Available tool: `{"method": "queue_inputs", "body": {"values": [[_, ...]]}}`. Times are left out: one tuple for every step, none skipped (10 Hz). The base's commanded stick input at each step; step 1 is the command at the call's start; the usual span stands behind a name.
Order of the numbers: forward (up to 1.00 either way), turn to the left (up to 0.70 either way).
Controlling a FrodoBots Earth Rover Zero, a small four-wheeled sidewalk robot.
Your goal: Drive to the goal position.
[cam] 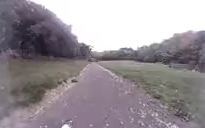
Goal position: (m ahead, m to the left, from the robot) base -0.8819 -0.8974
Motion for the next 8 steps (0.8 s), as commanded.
{"method": "queue_inputs", "body": {"values": [[0.85, 0.00], [0.85, 0.00], [0.85, 0.00], [0.85, 0.00], [0.85, 0.00], [0.85, 0.00], [0.85, 0.00], [0.85, 0.00]]}}
